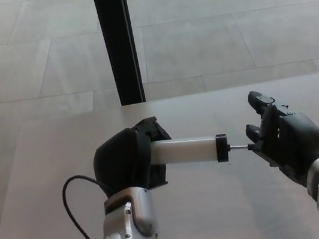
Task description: The robot uses its left hand to lift the air pump kept on the middle of the desk and use the right hand to compress the handle
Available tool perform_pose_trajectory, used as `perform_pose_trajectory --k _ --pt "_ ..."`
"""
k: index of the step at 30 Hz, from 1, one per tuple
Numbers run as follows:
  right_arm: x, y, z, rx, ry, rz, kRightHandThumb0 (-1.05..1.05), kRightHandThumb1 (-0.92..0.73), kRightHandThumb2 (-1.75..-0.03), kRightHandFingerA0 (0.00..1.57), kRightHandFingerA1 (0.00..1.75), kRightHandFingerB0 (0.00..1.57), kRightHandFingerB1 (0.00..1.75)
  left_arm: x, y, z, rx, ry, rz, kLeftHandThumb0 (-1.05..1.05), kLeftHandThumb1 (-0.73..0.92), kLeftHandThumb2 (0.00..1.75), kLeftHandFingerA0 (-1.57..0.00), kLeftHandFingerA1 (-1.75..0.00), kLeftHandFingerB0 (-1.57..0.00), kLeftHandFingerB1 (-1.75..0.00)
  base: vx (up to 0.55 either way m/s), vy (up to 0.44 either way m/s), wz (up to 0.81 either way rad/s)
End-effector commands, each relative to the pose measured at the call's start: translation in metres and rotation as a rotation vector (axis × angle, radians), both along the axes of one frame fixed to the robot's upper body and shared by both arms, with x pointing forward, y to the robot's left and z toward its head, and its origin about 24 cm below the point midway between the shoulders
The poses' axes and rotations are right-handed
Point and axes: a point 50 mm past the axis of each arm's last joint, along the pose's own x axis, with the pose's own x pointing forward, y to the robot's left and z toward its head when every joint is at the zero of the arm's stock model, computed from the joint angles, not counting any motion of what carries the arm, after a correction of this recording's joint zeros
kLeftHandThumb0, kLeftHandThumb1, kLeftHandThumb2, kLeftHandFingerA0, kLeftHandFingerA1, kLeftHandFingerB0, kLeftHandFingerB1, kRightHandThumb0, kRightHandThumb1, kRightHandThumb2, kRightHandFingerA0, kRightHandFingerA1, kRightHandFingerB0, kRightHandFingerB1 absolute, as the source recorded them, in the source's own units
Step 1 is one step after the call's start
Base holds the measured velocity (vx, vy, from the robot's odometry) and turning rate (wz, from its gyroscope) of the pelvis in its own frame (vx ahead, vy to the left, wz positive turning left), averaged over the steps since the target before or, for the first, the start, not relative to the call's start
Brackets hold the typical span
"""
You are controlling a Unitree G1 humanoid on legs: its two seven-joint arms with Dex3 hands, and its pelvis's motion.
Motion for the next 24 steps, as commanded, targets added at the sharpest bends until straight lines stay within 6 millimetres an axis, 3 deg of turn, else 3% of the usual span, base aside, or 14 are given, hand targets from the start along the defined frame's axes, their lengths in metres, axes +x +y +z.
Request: perform_pose_trajectory --k 1,6,7,9,10,13,18,19,21,22,23,24 --pt "0.002 0.004 0.003 -0.010 -0.019 -0.006 -1.02 -0.92 -1.34 0.00 0.20 0.00 0.09 0.002 -0.011 0.006 0.008 -0.016 -0.042 -0.22 0.46 1.15 -1.27 -1.38 -0.99 -1.16 0.00 0.000 0.00" --pt "0.003 0.006 0.004 -0.005 -0.016 -0.006 -1.03 -0.92 -1.34 0.00 0.19 0.00 0.08 0.002 -0.020 0.005 0.031 -0.011 -0.059 -0.18 0.48 1.14 -1.24 -1.30 -0.97 -1.04 0.00 0.000 0.00" --pt "0.003 0.007 0.004 -0.004 -0.018 -0.005 -1.04 -0.92 -1.34 0.00 0.18 0.00 0.07 0.002 -0.022 0.005 0.036 -0.009 -0.062 -0.22 0.46 1.17 -1.09 -1.42 -0.98 -1.07 0.00 0.000 0.00" --pt "0.003 0.008 0.004 0.002 -0.021 -0.007 -1.05 -0.92 -1.35 0.00 0.17 0.00 0.06 0.002 -0.025 0.004 0.035 -0.004 -0.064 -0.18 0.43 1.21 -1.08 -1.50 -0.98 -1.06 0.00 0.000 0.00" --pt "0.003 0.008 0.004 0.000 -0.023 -0.011 -1.03 -0.92 -1.35 0.00 0.18 0.00 0.07 0.002 -0.027 0.004 0.054 -0.004 -0.071 -0.23 0.45 1.19 -1.12 -1.39 -0.99 -1.00 0.00 0.000 0.00" --pt "0.003 0.009 0.004 0.012 -0.007 -0.014 -1.05 -0.92 -1.35 0.00 0.16 0.00 0.05 0.001 -0.033 0.000 0.072 -0.014 -0.091 -0.21 0.49 1.17 -1.15 -1.28 -0.98 -0.95 0.00 0.000 0.00" --pt "0.003 0.008 0.005 -0.004 -0.023 -0.018 -1.01 -0.92 -1.35 0.00 0.17 0.00 0.08 -0.002 -0.045 -0.005 0.097 -0.015 -0.108 -0.18 0.39 1.18 -1.13 -1.27 -0.94 -0.79 0.00 0.000 0.00" --pt "0.002 0.007 0.005 -0.011 -0.020 -0.029 -1.01 -0.92 -1.34 0.00 0.16 0.00 0.07 -0.003 -0.048 -0.007 0.094 0.003 -0.117 -0.20 0.41 1.17 -1.06 -1.55 -0.96 -1.02 0.00 0.000 0.00" --pt "0.003 0.008 0.005 -0.012 -0.020 -0.030 -1.01 -0.92 -1.34 0.00 0.16 0.00 0.07 -0.003 -0.047 -0.007 0.094 0.004 -0.117 -0.20 0.41 1.17 -1.06 -1.55 -0.96 -1.02 0.00 0.000 0.00" --pt "0.002 0.007 0.004 -0.008 -0.019 -0.030 -1.01 -0.92 -1.35 0.00 0.16 0.00 0.07 -0.004 -0.048 -0.009 0.083 0.008 -0.113 -0.12 0.41 1.18 -1.02 -1.75 -0.92 -1.29 0.00 0.000 0.00" --pt "0.002 0.006 0.004 -0.005 -0.019 -0.028 -1.03 -0.92 -1.35 0.00 0.16 0.00 0.06 -0.006 -0.047 -0.011 0.078 0.010 -0.112 -0.08 0.46 1.19 -1.06 -1.73 -0.93 -1.27 0.00 0.000 0.00" --pt "0.002 0.004 0.004 0.008 -0.016 -0.023 -1.03 -0.92 -1.35 0.00 0.16 0.00 0.05 -0.006 -0.041 -0.016 0.112 0.017 -0.121 -0.15 0.42 1.09 -1.00 -1.74 -0.89 -1.32 0.00 0.000 0.00"
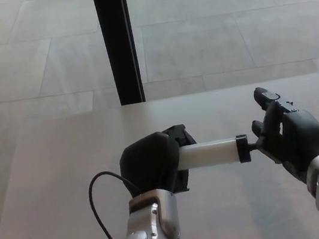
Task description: The robot uses its left hand to lift the air pump kept on the middle of the desk and use the right hand to compress the handle
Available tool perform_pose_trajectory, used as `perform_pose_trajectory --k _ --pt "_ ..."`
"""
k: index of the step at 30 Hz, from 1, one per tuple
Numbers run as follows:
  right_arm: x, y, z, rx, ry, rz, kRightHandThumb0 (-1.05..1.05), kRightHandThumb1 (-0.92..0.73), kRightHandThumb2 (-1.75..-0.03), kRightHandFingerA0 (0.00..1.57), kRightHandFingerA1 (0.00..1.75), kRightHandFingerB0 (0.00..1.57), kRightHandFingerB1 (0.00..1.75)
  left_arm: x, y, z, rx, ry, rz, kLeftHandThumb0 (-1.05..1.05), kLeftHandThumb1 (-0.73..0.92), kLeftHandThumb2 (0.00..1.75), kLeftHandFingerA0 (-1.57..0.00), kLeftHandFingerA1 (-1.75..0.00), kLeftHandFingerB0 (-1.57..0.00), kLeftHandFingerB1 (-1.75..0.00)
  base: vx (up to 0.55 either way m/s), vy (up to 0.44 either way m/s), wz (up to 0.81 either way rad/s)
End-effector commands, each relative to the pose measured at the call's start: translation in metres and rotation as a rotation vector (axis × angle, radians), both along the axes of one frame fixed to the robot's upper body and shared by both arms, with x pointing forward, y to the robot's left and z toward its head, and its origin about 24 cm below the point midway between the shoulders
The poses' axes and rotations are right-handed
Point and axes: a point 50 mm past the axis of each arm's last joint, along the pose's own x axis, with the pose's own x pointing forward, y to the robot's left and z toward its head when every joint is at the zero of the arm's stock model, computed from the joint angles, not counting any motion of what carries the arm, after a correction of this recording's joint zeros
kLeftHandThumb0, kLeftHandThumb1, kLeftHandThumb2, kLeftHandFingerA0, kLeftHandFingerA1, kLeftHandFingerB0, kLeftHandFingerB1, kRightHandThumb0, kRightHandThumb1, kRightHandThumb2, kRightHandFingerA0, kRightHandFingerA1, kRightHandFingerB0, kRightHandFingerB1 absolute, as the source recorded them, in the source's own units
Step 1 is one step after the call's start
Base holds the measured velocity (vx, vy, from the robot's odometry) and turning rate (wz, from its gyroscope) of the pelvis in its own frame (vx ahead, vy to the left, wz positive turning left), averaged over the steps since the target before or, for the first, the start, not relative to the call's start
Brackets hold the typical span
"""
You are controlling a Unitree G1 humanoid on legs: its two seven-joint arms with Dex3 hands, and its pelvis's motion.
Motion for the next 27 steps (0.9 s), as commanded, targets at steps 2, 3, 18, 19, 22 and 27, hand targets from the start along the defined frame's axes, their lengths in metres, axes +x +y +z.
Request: perform_pose_trajectory --k 2,3,18,19,22,27 --pt "0.001 -0.004 0.003 0.032 -0.016 0.015 -1.03 -0.92 -1.34 0.00 0.17 0.00 0.05 -0.005 -0.004 -0.009 0.059 0.074 -0.002 -0.21 0.52 1.09 -0.98 -1.65 -0.88 -1.14 0.00 0.000 0.00" --pt "0.001 -0.010 0.004 0.033 -0.016 0.002 -0.93 -0.92 -1.03 0.00 0.00 0.00 0.00 -0.006 0.001 -0.016 0.101 0.114 0.002 -0.17 0.48 1.15 -1.20 -1.29 -0.90 -0.94 0.00 0.000 0.00" --pt "-0.004 -0.042 -0.011 0.014 0.035 -0.042 -1.02 -0.92 -1.31 0.00 0.13 0.00 0.02 -0.015 0.023 -0.050 0.592 0.499 -0.112 -0.51 0.67 0.60 -0.64 -1.21 -0.43 -0.52 0.00 0.000 0.00" --pt "-0.004 -0.042 -0.013 0.013 0.040 -0.042 -1.01 -0.92 -1.30 0.00 0.14 0.00 0.03 -0.014 0.024 -0.050 0.621 0.525 -0.113 -0.57 0.50 0.91 -0.55 -0.84 -0.35 -0.59 0.00 0.000 0.00" --pt "-0.005 -0.040 -0.016 0.028 0.052 -0.041 -1.01 -0.92 -1.30 0.00 0.14 0.00 0.02 -0.014 0.027 -0.047 0.570 0.583 -0.108 -0.63 0.63 0.59 -0.38 -0.66 -0.31 -0.40 0.00 0.000 0.00" --pt "-0.003 -0.040 -0.015 0.013 0.045 -0.032 -1.01 -0.92 -1.30 0.00 0.13 0.00 0.03 -0.011 0.029 -0.042 0.547 0.622 -0.111 -0.84 0.50 0.89 -0.05 -0.54 -0.09 -0.46 0.00 0.000 0.00"
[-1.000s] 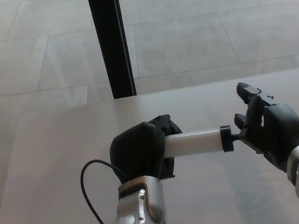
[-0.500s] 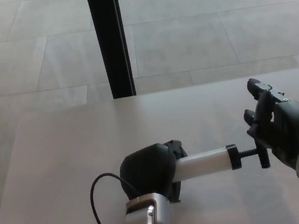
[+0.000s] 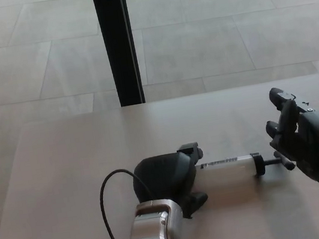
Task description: The robot uses its left hand to lift the air pump kept on the middle of the desk and use the right hand to compress the handle
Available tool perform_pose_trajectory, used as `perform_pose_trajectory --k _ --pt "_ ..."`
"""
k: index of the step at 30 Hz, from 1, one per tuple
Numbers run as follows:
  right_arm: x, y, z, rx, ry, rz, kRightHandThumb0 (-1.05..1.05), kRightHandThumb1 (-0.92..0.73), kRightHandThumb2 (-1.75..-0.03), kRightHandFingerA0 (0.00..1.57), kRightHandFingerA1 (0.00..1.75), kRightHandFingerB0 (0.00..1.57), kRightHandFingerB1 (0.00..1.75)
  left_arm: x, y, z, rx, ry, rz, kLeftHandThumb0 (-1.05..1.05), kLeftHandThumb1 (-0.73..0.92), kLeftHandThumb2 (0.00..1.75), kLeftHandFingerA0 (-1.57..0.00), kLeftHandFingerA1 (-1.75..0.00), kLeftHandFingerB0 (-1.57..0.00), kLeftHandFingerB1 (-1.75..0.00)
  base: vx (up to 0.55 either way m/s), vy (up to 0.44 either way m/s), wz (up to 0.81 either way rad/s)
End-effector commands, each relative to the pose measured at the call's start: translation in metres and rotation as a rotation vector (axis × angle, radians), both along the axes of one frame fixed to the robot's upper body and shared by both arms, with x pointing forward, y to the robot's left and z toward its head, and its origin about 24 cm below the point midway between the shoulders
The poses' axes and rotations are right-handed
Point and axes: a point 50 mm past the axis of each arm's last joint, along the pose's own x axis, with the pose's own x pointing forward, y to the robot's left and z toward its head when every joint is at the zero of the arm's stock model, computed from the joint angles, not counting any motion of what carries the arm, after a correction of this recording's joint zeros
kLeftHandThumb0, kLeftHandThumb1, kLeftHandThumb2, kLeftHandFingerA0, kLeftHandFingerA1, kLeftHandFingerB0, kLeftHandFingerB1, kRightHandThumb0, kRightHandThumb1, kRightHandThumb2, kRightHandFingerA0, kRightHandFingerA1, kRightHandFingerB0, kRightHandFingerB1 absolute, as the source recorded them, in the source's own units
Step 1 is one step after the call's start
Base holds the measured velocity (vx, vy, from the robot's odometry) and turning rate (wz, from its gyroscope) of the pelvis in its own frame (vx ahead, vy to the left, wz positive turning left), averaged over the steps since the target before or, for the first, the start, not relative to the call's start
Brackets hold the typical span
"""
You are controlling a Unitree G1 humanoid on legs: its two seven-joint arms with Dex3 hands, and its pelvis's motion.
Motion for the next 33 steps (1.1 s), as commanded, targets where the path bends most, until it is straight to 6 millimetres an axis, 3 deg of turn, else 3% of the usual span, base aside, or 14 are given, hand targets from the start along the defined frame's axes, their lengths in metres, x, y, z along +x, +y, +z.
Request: perform_pose_trajectory --k 1,4,6,7,13,14,18,21,22,23,26,27,28,33 --pt "-0.003 -0.016 -0.011 -0.003 0.025 -0.003 -1.02 -0.92 -1.30 0.00 0.12 0.00 0.02 -0.003 0.032 -0.023 0.247 0.396 0.069 -0.83 0.52 0.92 -0.03 -0.45 -0.09 -0.31 0.00 0.000 0.00" --pt "-0.002 -0.016 -0.010 -0.006 0.024 -0.002 -1.02 -0.92 -1.30 0.00 0.13 0.00 0.01 -0.002 0.035 -0.019 0.238 0.414 0.066 -0.98 0.62 0.98 0.00 -0.15 -0.14 0.00 0.00 0.000 0.00" --pt "-0.002 -0.017 -0.009 -0.009 0.026 -0.007 -1.02 -0.92 -1.30 0.00 0.12 0.00 0.02 0.000 0.038 -0.012 0.208 0.425 0.060 -1.03 0.65 1.06 0.00 -0.17 0.00 0.00 0.00 0.000 0.00" --pt "-0.002 -0.017 -0.009 -0.008 0.023 -0.007 -1.00 -0.92 -1.30 0.00 0.13 0.00 0.02 0.001 0.039 -0.007 0.195 0.433 0.054 -0.96 0.78 0.64 0.00 0.00 0.00 0.00 0.00 0.000 0.00" --pt "-0.002 -0.027 -0.002 -0.049 0.021 -0.018 -1.02 -0.92 -1.30 0.00 0.14 0.00 0.00 0.006 0.054 0.028 0.089 0.391 0.018 -0.96 0.80 0.70 0.00 0.00 0.00 0.00 0.00 0.000 0.00" --pt "-0.003 -0.030 -0.001 -0.053 0.021 -0.021 -1.02 -0.92 -1.30 0.00 0.14 0.00 0.00 0.006 0.057 0.034 0.031 0.363 0.007 -1.05 0.66 1.07 0.00 -0.17 0.00 0.00 0.00 0.000 0.00" --pt "-0.008 -0.057 0.009 -0.059 -0.016 -0.061 -1.04 -0.89 -1.28 0.00 0.14 0.00 0.00 0.002 0.093 0.078 -0.611 0.192 -0.060 -0.89 0.60 0.98 0.00 -0.25 -0.10 -0.14 0.00 0.000 0.00" --pt "-0.011 -0.068 0.013 -0.052 -0.044 -0.068 -1.04 -0.89 -1.27 0.00 0.16 0.00 0.00 -0.001 0.105 0.088 -0.746 0.119 -0.067 -0.85 0.59 0.99 -0.01 -0.36 -0.08 -0.31 0.00 0.000 0.00" --pt "-0.013 -0.080 0.020 -0.077 -0.061 -0.080 -1.04 -0.90 -1.29 0.00 0.12 0.00 0.00 -0.002 0.119 0.099 -0.861 0.075 -0.070 -0.81 0.77 0.64 -0.06 -0.44 -0.14 -0.31 0.00 0.000 0.00" --pt "-0.017 -0.102 0.032 -0.107 -0.098 -0.117 -1.04 -0.89 -1.29 0.00 0.09 0.00 0.00 -0.007 0.145 0.117 -1.005 0.003 -0.053 -0.38 0.49 1.08 -0.03 -0.55 0.00 -0.50 0.00 0.000 0.00" --pt "-0.022 -0.113 0.038 -0.125 -0.120 -0.153 -1.00 -0.87 -1.27 0.00 0.11 0.01 0.04 -0.011 0.158 0.126 -1.041 -0.024 -0.043 -0.37 0.54 1.12 -0.03 -0.55 0.00 -0.51 0.00 0.000 0.00" --pt "-0.025 -0.127 0.047 -0.134 -0.148 -0.175 -0.99 -0.92 -1.30 0.00 0.11 0.00 0.04 -0.018 0.176 0.134 -1.123 -0.068 -0.022 -0.80 0.63 1.00 -0.04 -0.54 -0.08 -0.47 0.00 0.000 0.00" --pt "-0.030 -0.141 0.055 -0.144 -0.184 -0.208 -0.96 -0.91 -1.30 0.00 0.15 0.00 0.06 -0.026 0.194 0.141 -1.186 -0.096 -0.004 -0.82 0.83 0.66 -0.06 -0.49 -0.13 -0.33 0.00 0.000 0.00" --pt "-0.066 -0.207 0.081 -0.124 -0.265 -0.415 -0.92 -0.82 -1.25 0.11 0.52 0.00 0.16 -0.066 0.285 0.135 -1.379 -0.233 0.191 -0.72 0.88 0.65 -0.09 -0.41 -0.14 -0.30 0.00 0.000 0.00"
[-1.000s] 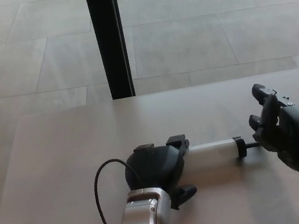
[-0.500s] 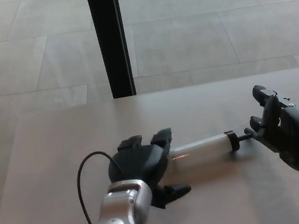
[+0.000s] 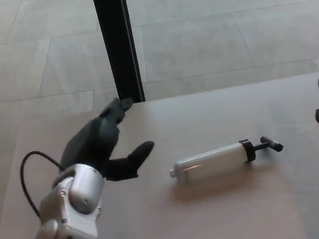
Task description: The robot uses its left hand to lift the air pump kept on the middle of the desk and use the right hand to compress the handle
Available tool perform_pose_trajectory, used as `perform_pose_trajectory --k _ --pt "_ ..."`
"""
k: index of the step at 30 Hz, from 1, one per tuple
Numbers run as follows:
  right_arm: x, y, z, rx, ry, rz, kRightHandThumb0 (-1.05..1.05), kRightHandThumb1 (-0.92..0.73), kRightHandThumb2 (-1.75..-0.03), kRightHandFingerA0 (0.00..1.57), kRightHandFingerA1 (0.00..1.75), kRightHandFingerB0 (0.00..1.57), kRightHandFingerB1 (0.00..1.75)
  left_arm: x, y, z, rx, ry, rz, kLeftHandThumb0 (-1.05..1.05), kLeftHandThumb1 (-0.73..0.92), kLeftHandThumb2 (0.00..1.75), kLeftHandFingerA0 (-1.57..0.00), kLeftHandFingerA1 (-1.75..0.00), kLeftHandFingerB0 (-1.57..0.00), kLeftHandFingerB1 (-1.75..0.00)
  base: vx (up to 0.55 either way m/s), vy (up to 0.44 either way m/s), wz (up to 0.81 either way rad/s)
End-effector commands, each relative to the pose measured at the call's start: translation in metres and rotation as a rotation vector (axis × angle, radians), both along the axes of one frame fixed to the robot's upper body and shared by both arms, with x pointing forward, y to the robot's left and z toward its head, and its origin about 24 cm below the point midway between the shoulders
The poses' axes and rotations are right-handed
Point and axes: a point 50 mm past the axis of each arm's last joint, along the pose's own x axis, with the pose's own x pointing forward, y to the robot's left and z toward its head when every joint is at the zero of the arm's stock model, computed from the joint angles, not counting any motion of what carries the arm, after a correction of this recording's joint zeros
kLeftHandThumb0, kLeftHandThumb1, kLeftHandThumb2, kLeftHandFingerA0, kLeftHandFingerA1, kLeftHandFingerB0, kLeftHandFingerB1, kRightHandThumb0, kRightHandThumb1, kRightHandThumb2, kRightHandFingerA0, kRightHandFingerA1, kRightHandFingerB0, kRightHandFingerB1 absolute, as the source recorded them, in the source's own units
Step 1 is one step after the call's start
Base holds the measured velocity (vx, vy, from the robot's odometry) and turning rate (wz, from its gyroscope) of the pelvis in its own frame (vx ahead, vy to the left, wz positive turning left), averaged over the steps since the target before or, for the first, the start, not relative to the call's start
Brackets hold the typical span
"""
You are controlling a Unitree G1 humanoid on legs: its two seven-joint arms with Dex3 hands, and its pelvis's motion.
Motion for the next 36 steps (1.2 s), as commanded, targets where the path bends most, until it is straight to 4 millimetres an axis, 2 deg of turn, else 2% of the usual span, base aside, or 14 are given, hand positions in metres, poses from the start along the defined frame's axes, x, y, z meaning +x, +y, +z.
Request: perform_pose_trajectory --k 1,2,3,4,5,11,14,16,28,29,31,34,35,36 --pt "-0.071 -0.152 0.071 -0.042 -0.261 -0.312 -0.79 -0.71 -1.19 0.14 0.55 0.00 0.29 -0.089 0.198 0.057 -0.887 -0.354 0.222 -0.36 0.55 1.12 -0.04 -0.54 0.00 -0.49 0.00 0.000 0.00" --pt "-0.076 -0.159 0.072 -0.047 -0.258 -0.341 -0.92 -0.77 -1.19 0.16 0.53 0.03 0.34 -0.095 0.206 0.054 -0.874 -0.359 0.260 -0.70 0.89 0.67 -0.14 -0.46 -0.18 -0.33 0.00 0.000 0.00" --pt "-0.086 -0.172 0.072 -0.059 -0.251 -0.388 -0.97 -0.92 -0.78 0.22 0.50 0.06 0.34 -0.107 0.222 0.049 -0.864 -0.366 0.332 -0.70 0.87 0.65 -0.17 -0.46 -0.20 -0.34 0.00 0.000 0.00" --pt "-0.098 -0.185 0.072 -0.067 -0.243 -0.434 -0.93 -0.76 -1.19 0.24 0.57 0.06 0.44 -0.120 0.236 0.042 -0.877 -0.369 0.385 -0.70 0.90 0.67 -0.15 -0.47 -0.18 -0.33 0.00 0.000 0.00" --pt "-0.109 -0.198 0.073 -0.069 -0.227 -0.500 -0.96 -0.92 -0.79 0.24 0.49 0.13 0.38 -0.133 0.253 0.035 -0.892 -0.378 0.448 -0.68 0.85 0.65 -0.22 -0.45 -0.26 -0.33 0.00 0.000 0.00" --pt "-0.181 -0.252 0.080 -0.083 -0.224 -0.788 -0.89 -0.81 -1.20 0.24 0.63 0.07 0.44 -0.222 0.326 0.005 -1.081 -0.580 0.879 -0.65 0.87 0.66 -0.28 -0.52 -0.25 -0.38 0.00 0.000 0.00" --pt "-0.214 -0.272 0.075 -0.085 -0.218 -0.932 -0.95 -0.92 -0.81 0.20 0.63 0.07 0.45 -0.270 0.349 -0.015 -1.087 -0.661 1.133 -0.69 0.84 0.67 -0.31 -0.52 -0.28 -0.40 0.00 0.000 0.00" --pt "-0.226 -0.279 0.071 -0.095 -0.205 -1.004 -0.95 -0.92 -0.80 0.27 0.66 0.11 0.51 -0.291 0.352 -0.027 -1.109 -0.706 1.213 -0.66 0.68 1.06 -0.32 -0.63 -0.18 -0.51 0.00 0.000 0.00" --pt "-0.240 -0.275 0.025 -0.165 -0.056 -1.120 -0.93 -0.92 -0.82 0.29 0.74 0.11 0.51 -0.353 0.334 -0.121 -1.095 -0.438 1.689 -0.52 0.73 0.61 -0.46 -0.58 -0.41 -0.45 0.00 0.000 0.00" --pt "-0.243 -0.273 0.010 -0.135 -0.037 -1.157 -0.92 -0.79 -1.19 0.33 0.76 0.09 0.54 -0.362 0.327 -0.131 -1.043 -0.335 1.738 -0.52 0.72 0.61 -0.48 -0.63 -0.48 -0.48 0.00 0.000 0.00" --pt "-0.246 -0.271 0.000 -0.129 -0.016 -1.170 -0.96 -0.92 -0.82 0.29 0.78 0.07 0.49 -0.368 0.324 -0.135 -1.047 -0.311 1.767 -0.51 0.56 0.97 -0.51 -0.72 -0.41 -0.60 0.00 0.000 0.00" --pt "-0.254 -0.264 -0.026 -0.021 -0.009 -1.218 -0.83 -0.77 -1.17 0.28 0.67 0.03 0.42 -0.382 0.313 -0.150 -1.048 -0.166 1.822 -0.47 0.72 0.61 -0.44 -0.60 -0.45 -0.50 0.00 0.000 0.00" --pt "-0.256 -0.263 -0.038 0.002 0.032 -1.271 -0.83 -0.92 -0.79 0.35 0.68 0.08 0.42 -0.392 0.305 -0.158 -1.035 -0.050 1.843 -0.46 0.71 0.61 -0.44 -0.53 -0.44 -0.46 0.00 0.000 0.00" --pt "-0.257 -0.261 -0.044 0.020 0.048 -1.275 -0.80 -0.78 -1.17 0.33 0.70 0.03 0.38 -0.397 0.302 -0.161 -0.999 0.036 1.847 -0.50 0.74 0.61 -0.48 -0.50 -0.42 -0.43 0.00 0.000 0.00"
